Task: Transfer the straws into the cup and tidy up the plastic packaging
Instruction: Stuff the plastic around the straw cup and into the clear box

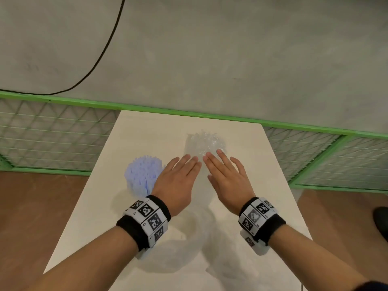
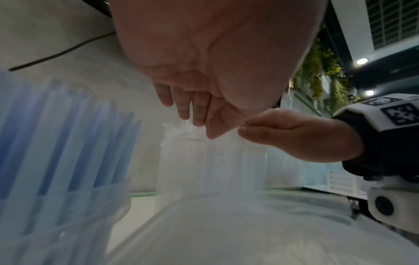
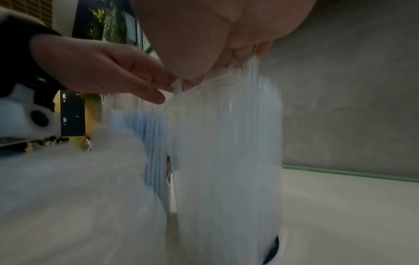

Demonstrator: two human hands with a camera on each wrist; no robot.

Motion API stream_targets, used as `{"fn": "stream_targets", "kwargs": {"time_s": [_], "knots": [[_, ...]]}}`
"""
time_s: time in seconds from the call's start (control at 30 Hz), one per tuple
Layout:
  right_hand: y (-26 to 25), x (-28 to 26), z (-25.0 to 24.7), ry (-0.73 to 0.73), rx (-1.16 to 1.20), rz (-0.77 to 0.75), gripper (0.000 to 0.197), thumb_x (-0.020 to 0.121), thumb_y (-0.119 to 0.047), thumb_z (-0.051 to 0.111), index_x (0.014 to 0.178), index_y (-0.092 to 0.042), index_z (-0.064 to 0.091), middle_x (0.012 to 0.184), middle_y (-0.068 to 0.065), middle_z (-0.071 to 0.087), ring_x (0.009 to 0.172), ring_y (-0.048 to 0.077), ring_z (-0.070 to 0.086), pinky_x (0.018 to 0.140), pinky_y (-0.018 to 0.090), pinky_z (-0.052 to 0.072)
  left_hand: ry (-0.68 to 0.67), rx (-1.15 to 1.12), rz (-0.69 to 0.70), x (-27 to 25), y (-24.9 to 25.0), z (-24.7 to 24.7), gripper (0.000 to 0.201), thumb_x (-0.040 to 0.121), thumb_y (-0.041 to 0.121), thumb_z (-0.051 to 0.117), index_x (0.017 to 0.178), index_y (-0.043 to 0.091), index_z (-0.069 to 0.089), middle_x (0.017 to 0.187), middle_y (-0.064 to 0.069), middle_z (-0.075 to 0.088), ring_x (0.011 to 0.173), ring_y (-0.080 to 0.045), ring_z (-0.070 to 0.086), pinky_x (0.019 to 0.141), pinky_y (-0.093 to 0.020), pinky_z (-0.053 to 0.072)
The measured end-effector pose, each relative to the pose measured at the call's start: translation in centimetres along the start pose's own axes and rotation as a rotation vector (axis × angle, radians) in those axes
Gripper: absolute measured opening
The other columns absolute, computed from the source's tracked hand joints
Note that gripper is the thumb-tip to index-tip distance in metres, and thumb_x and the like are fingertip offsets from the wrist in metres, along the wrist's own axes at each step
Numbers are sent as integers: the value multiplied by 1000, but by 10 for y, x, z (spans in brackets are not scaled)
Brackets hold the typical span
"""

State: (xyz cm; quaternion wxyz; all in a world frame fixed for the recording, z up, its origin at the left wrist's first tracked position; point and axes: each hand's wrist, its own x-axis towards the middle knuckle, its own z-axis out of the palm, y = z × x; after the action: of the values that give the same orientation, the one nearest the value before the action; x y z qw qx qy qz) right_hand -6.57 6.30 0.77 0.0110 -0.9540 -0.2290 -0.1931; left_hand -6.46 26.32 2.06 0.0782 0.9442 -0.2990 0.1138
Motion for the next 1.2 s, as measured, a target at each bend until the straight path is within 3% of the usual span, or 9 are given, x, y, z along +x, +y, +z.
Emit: {"fn": "stream_targets", "kwargs": {"time_s": [0.2,0.3,0.47,0.57,0.63,0.73,0.83,0.97,1.2], "knots": [[-2,8,-13,-94,92,83,59,102,-49,22,152,-20,31,158,-7,30,149,15,17,116,40,18,30,-3,-54,0,2,-5,55,78,19,62,132,9,58,141,-9,54,135,-27,47,111,-46,36],[-5,13,-10,-143,106,102,60,102,-50,18,155,-23,22,161,-9,20,150,14,11,117,40,18,-8,16,-58,-5,8,-1,54,84,23,43,135,9,55,142,-8,54,134,-24,48,115,-43,28],[6,12,-8,-48,375,46,43,100,-48,34,135,-34,56,145,-19,48,146,7,24,112,41,19,70,-126,-171,7,-2,-19,52,87,31,29,107,10,73,118,-7,66,117,-28,59,106,-42,43],[11,25,-10,198,629,305,36,97,-47,39,114,-34,68,138,-17,55,138,10,39,110,45,27,88,-368,-336,32,-1,-27,44,99,30,35,137,13,50,143,-10,43,133,-26,41,112,-39,33],[9,40,-3,239,686,551,41,96,-49,41,128,-30,58,148,-9,45,139,12,35,113,47,28,3,-513,-459,53,2,-18,51,102,30,35,151,19,27,159,-10,17,147,-25,18,119,-40,21],[2,65,6,54,810,850,64,96,-50,46,151,-21,28,160,0,24,147,18,23,118,49,22,-114,-759,-654,78,1,-1,56,103,33,31,155,29,10,163,-10,-3,150,-27,5,121,-43,14],[-2,76,6,-32,891,937,73,94,-52,48,154,-24,17,160,0,25,145,22,29,117,46,25,-116,-864,-694,89,-2,6,55,104,32,30,155,30,8,163,-9,-1,151,-24,5,121,-41,12],[-3,75,7,25,940,914,63,94,-39,57,150,-26,31,153,-4,39,137,19,40,107,29,32,-87,-868,-643,94,-1,10,56,102,18,33,155,22,14,163,-4,7,150,-17,7,122,-36,11],[-3,68,5,255,1072,866,13,87,-14,64,98,-15,58,102,-8,60,97,7,55,77,21,36,39,-996,-529,82,3,3,53,85,-8,43,134,11,37,141,-3,32,133,-20,35,98,-20,28]]}}
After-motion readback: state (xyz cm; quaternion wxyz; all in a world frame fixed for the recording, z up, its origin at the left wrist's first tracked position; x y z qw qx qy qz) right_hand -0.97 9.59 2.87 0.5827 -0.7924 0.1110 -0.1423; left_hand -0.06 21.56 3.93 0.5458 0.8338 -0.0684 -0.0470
